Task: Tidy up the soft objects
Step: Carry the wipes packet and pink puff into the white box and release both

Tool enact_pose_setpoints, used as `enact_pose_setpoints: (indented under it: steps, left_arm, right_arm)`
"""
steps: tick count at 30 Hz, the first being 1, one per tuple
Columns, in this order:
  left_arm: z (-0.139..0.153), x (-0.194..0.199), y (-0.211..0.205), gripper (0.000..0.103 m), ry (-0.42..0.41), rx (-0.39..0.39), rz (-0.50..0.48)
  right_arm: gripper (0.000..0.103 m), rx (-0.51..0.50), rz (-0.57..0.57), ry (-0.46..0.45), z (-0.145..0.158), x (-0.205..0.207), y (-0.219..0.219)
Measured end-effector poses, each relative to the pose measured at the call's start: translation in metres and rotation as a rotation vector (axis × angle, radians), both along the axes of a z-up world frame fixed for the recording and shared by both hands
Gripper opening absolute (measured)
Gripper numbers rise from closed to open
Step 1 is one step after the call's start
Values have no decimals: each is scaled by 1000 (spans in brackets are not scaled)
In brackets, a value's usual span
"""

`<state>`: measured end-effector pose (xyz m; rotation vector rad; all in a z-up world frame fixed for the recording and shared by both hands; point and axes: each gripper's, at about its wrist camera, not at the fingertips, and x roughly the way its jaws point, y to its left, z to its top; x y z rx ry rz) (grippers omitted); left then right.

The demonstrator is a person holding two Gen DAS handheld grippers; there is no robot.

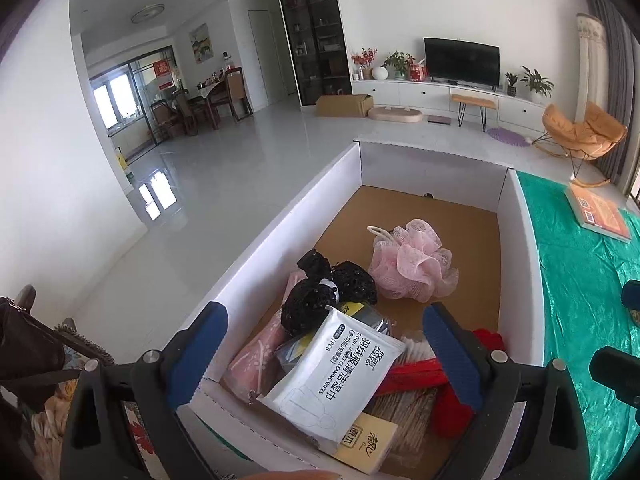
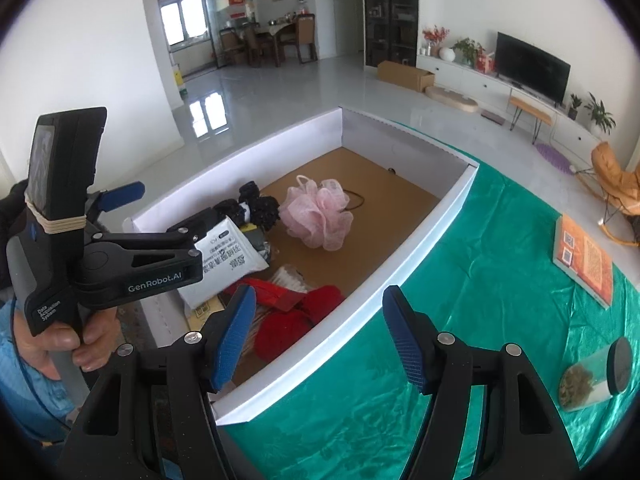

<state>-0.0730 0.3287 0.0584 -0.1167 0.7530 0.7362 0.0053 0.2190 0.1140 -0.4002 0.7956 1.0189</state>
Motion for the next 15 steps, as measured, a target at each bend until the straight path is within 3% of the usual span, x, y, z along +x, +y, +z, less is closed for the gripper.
enact_pose_setpoints:
  steps: [15]
  left_arm:
    - [-1, -1, 0, 98, -10, -6, 5]
  right_arm:
    - [69, -10, -3, 14, -12, -6, -3]
